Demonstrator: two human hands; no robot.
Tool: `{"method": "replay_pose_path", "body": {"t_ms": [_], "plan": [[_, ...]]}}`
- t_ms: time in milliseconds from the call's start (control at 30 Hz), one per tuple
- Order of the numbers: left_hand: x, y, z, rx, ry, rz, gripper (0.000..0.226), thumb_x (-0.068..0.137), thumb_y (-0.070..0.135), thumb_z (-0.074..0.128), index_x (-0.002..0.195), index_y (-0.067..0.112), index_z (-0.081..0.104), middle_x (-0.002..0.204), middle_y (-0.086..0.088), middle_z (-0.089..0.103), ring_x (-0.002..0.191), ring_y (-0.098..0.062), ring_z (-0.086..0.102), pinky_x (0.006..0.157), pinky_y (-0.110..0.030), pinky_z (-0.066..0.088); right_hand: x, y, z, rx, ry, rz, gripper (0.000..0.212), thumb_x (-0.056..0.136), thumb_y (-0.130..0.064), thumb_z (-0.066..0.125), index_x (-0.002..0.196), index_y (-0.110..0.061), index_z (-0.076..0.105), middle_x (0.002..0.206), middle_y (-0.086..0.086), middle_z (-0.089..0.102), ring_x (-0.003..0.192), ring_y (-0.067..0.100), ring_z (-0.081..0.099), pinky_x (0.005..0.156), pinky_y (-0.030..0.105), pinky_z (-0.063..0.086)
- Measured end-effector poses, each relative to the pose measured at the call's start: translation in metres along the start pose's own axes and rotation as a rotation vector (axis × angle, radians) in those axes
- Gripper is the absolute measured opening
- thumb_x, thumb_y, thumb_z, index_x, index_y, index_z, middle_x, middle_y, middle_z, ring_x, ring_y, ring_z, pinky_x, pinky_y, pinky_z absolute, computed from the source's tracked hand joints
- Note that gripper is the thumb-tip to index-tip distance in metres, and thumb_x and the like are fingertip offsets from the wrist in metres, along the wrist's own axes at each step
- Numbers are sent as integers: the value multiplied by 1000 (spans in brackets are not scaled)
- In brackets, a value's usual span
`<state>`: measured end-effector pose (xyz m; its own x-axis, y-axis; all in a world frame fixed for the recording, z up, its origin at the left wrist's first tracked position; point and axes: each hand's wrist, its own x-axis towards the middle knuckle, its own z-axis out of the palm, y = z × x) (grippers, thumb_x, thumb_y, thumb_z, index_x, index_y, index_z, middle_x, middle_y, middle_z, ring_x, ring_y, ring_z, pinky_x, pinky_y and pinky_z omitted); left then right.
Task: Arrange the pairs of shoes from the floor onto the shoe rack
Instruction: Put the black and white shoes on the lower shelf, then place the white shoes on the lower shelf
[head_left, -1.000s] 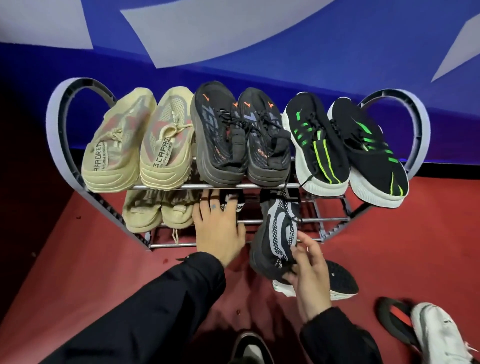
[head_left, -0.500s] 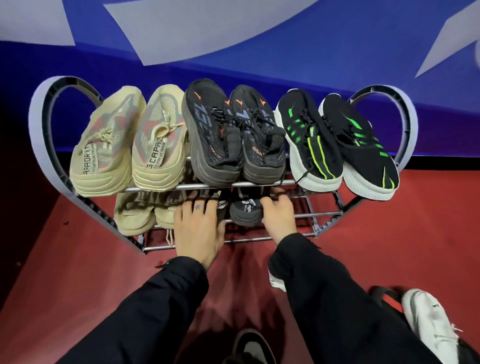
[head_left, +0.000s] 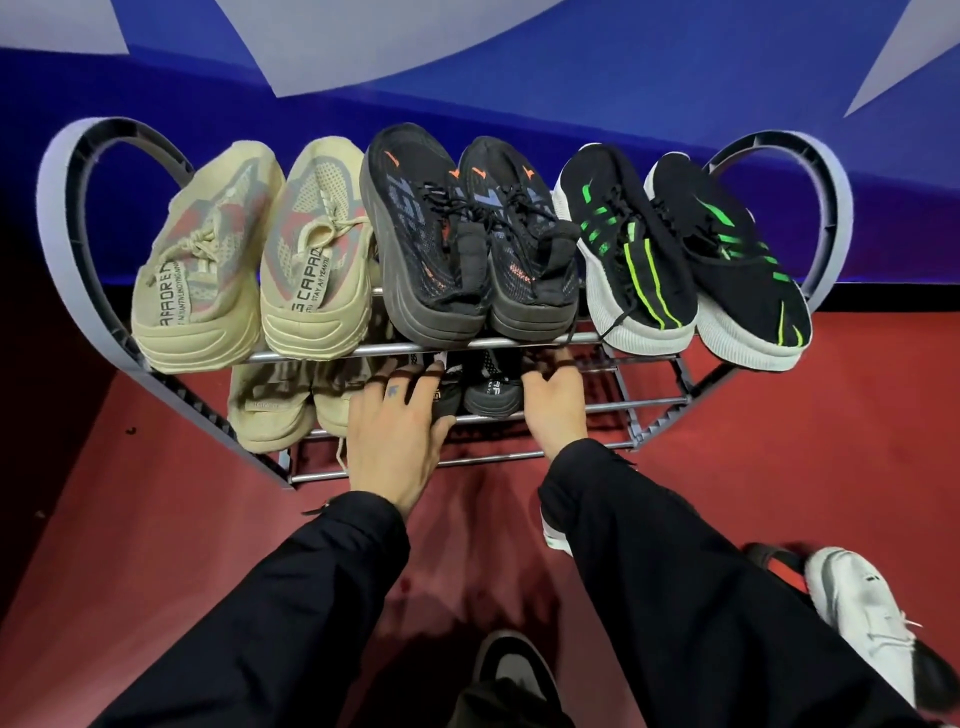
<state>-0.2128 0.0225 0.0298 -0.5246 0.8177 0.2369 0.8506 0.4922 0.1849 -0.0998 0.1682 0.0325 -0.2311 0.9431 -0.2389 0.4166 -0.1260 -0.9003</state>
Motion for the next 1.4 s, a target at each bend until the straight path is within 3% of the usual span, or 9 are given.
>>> {"method": "replay_pose_path", "body": {"t_ms": [133,333,633,733,833,900,1067,1233,1400], "plan": [[2,-1,5,82,-27,7,64,90,47,60,147,25,40,121,-10,62,95,-34,58,84,-44,42,3,3,-4,-35,-49,-40,16,93,-21,55,105,-12,61,85,3,64,85,26,59,85,39,49],[-1,5,8,92,-13,-32,67,91,46,62,149,23,38,145,-19,47,100,-35,61,90,-44,43,-7,11,-3,-184,-88,-70,34,87,-44,60,72,-15,50,73,1,57,72,23,53,72,39,45],[4,8,1,112,-54,-41,67,87,45,66,144,20,43,136,-17,54,104,-37,59,89,-46,42,-29,20,-20,-78,-177,-158,34,91,-38,63,119,-18,66,117,-2,71,110,11,63,99,29,50],[-5,16,-6,97,18,14,58,89,41,61,140,17,48,130,-18,55,114,-40,51,96,-51,39,-48,43,-50,33,-178,-134,16,95,-22,62,108,-18,71,101,-7,72,92,2,65,84,12,49],[-29,39,-3,-57,65,269,47,91,28,57,136,15,55,140,-16,52,126,-38,49,98,-52,43,-71,89,-82,18,-192,19,13,96,-14,59,89,-18,69,85,0,70,77,10,63,71,18,51],[-49,58,7,-220,-73,373,49,86,19,62,134,15,56,148,-14,45,119,-34,57,84,-48,54,-81,129,-96,-42,-170,131,16,92,-16,58,82,-24,66,81,0,70,75,16,66,68,23,54],[-104,82,31,-370,-303,352,45,88,19,59,132,23,52,150,-2,38,108,-28,64,63,-41,57,-77,234,-108,-55,-85,450,26,69,-45,57,66,-19,61,64,-1,62,64,21,57,61,32,47],[-133,75,45,-363,-416,317,48,87,18,58,133,29,47,149,0,35,96,-32,68,63,-43,58,-71,214,-95,330,-103,848,43,95,-52,59,99,-8,57,94,13,65,72,24,66,67,38,57],[-139,70,43,-375,-430,255,46,88,19,56,132,27,47,148,3,35,96,-29,69,60,-44,58,-47,210,-70,611,15,839,61,90,-54,65,128,-8,53,106,10,63,90,24,67,65,34,56]]}}
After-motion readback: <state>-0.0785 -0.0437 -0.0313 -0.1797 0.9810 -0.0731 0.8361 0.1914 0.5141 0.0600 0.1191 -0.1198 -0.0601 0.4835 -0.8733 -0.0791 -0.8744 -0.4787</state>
